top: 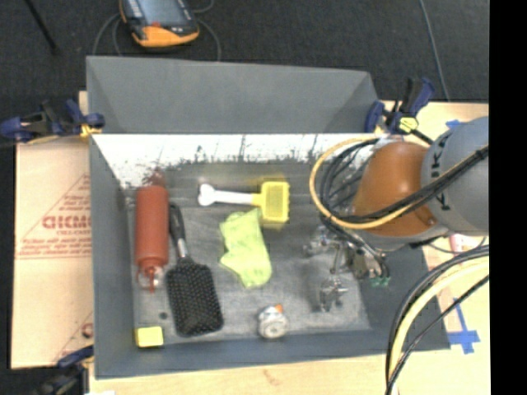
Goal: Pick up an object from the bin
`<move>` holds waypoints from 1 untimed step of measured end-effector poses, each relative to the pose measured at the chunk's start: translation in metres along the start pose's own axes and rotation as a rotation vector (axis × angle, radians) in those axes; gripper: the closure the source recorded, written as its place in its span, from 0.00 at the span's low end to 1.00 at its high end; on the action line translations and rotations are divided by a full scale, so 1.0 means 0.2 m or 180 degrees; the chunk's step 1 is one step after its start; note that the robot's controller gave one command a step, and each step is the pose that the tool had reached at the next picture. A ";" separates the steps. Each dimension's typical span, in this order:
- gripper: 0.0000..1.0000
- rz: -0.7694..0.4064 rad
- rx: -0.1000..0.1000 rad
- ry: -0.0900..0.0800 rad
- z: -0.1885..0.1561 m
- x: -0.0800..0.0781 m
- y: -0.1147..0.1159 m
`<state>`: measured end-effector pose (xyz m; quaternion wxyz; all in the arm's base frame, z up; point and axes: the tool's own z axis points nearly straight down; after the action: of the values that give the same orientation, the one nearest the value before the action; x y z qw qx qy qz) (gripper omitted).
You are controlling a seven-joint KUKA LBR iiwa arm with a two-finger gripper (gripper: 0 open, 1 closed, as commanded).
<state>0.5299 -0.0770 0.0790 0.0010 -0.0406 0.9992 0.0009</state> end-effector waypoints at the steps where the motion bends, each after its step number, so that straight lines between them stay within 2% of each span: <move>1: 0.00 -0.0156 0.0023 -0.0017 0.03 -0.07 -0.08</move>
Offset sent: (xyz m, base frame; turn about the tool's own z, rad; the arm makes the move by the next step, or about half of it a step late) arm -0.0114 -0.0207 -0.0090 -0.1352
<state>0.5460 -0.0911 0.0732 0.0038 -0.0650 0.9979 -0.0026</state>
